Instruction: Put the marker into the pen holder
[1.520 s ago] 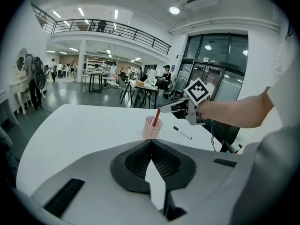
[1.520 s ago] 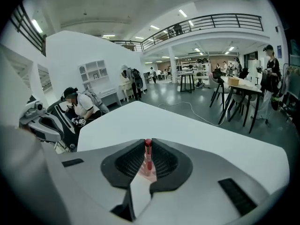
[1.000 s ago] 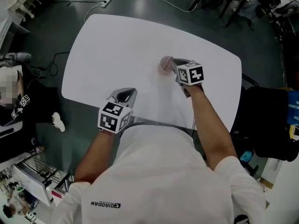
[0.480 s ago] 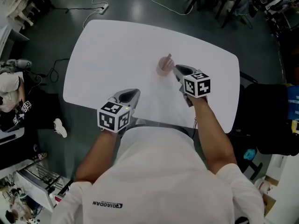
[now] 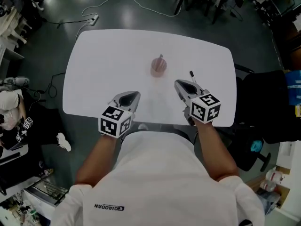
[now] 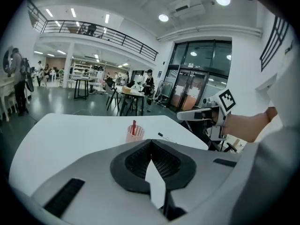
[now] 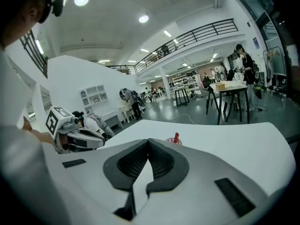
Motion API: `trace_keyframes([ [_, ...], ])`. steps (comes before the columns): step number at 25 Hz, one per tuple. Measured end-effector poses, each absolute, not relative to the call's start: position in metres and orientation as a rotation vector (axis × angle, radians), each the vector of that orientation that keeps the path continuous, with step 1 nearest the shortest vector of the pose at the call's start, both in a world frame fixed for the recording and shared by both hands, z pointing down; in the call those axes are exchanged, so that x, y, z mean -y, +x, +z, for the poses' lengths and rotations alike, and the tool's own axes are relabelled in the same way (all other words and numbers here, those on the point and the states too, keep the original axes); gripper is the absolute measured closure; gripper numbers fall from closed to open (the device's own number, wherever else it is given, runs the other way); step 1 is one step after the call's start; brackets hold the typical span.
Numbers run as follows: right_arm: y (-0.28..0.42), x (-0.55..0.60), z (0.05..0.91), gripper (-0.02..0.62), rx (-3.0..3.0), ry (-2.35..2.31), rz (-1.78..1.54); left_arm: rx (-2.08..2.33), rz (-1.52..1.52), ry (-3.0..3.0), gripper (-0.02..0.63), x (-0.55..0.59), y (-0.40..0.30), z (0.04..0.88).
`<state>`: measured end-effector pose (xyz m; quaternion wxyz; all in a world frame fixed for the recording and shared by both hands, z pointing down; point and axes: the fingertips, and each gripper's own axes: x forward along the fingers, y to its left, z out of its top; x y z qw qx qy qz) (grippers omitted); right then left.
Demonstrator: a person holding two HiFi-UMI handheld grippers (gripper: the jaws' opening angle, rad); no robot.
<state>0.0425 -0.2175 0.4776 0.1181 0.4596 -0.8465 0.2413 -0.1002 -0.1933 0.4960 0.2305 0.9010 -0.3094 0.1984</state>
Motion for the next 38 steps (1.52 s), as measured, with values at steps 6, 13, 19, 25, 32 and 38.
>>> trace_keyframes([
  [6,0.050,0.176,0.478,0.577,2.481,1.395,0.793,0.774,0.590,2.582,0.580,0.180,-0.082,0.482],
  [13,0.060,0.144,0.496,0.577,2.411,1.446,0.799,0.726,0.661,2.646,0.580,0.169,-0.071,0.486],
  [19,0.074,0.127,0.513,0.577,2.365,1.449,0.813,0.682,0.632,2.591,0.580,0.164,-0.053,0.493],
  [25,0.076,0.125,0.525,0.577,2.343,1.448,0.837,0.654,0.665,2.588,0.580,0.163,-0.047,0.502],
  [32,0.082,0.127,0.527,0.577,2.329,1.455,0.853,0.647,0.669,2.578,0.580,0.166,-0.043,0.506],
  [38,0.087,0.126,0.529,0.577,2.309,1.462,0.859,0.638,0.669,2.583,0.580,0.166,-0.040,0.508],
])
